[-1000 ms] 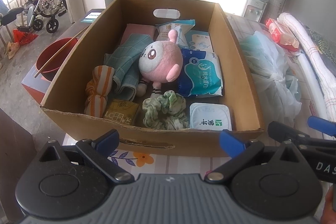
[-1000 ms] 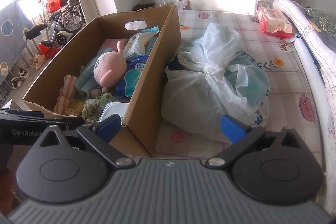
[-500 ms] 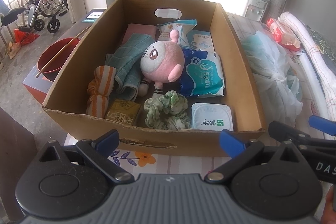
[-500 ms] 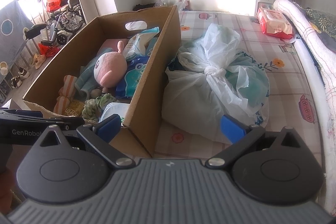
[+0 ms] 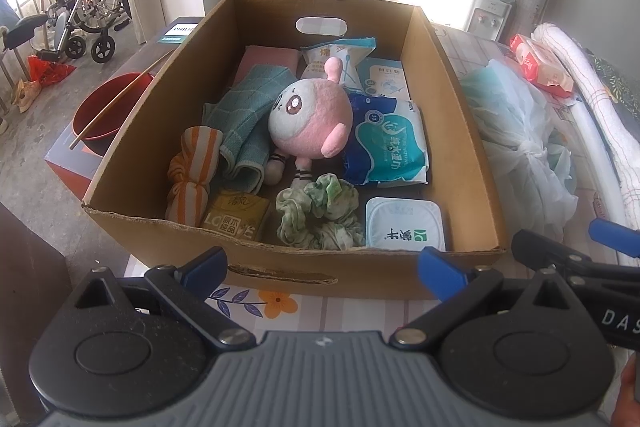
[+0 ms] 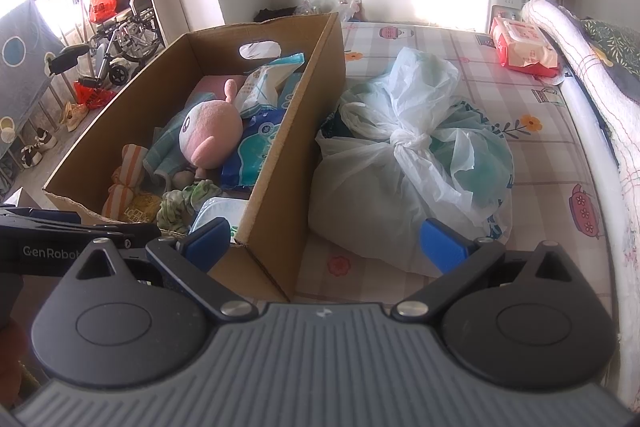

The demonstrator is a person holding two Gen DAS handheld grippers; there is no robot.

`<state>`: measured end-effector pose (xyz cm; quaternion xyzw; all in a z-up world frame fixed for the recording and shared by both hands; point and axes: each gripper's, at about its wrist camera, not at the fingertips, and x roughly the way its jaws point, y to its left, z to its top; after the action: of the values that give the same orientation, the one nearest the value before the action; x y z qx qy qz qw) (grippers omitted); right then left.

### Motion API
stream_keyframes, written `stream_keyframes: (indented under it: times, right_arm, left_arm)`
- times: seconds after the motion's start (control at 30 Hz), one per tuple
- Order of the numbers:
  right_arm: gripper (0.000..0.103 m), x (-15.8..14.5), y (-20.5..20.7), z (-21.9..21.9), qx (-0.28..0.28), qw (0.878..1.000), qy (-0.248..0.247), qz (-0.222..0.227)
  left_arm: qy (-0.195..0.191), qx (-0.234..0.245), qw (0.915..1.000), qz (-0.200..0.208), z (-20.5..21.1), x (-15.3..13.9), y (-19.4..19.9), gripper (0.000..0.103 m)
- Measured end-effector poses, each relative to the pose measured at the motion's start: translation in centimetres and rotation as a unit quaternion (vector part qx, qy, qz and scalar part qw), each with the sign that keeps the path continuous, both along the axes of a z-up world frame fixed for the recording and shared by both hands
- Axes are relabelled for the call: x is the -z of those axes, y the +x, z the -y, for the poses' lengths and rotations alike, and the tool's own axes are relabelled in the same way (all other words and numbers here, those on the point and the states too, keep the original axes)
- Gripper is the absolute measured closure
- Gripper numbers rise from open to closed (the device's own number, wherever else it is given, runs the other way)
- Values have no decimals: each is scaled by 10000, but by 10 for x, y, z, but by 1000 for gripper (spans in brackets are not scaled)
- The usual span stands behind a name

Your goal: Organize soft objects

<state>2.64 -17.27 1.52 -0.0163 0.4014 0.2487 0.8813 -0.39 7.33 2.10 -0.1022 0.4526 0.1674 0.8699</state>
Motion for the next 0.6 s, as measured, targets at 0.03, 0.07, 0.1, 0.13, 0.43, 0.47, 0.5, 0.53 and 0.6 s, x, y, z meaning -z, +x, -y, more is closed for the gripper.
stream_keyframes:
  times: [0.03, 0.07, 0.1, 0.13, 0.43, 0.47, 0.5, 0.53, 0.6]
  right_arm:
    - [1, 0, 0, 0, 2, 10000, 2, -2]
    - [1, 0, 0, 0, 2, 10000, 3, 1]
    - [1, 0, 0, 0, 1, 10000, 3, 3]
    - [1, 0, 0, 0, -3, 10000, 5, 4]
    - [1, -1, 1, 0, -2, 10000, 1, 3]
    - [1, -1, 1, 0, -2, 10000, 2, 3]
    - [1, -1, 1, 0, -3, 10000, 1, 3]
    - [1, -1, 1, 0, -3, 10000, 1, 3]
    - [1, -1, 1, -1, -1, 10000, 4, 3]
  left_arm:
    - [1, 1, 10000, 4, 0, 0, 0, 1]
    - [2, 2, 10000, 5, 0, 0, 0, 1]
    - [6, 1, 10000, 7, 0, 0, 0, 1]
    - [7, -2, 10000, 7, 0, 0, 0, 1]
    - [8, 0, 10000, 6, 0, 0, 0, 1]
    - [8, 0, 10000, 4, 0, 0, 0, 1]
    - [7, -1, 10000, 4, 0, 0, 0, 1]
    - [7, -2, 10000, 6, 0, 0, 0, 1]
    - [9, 0, 10000, 3, 0, 0, 0, 1]
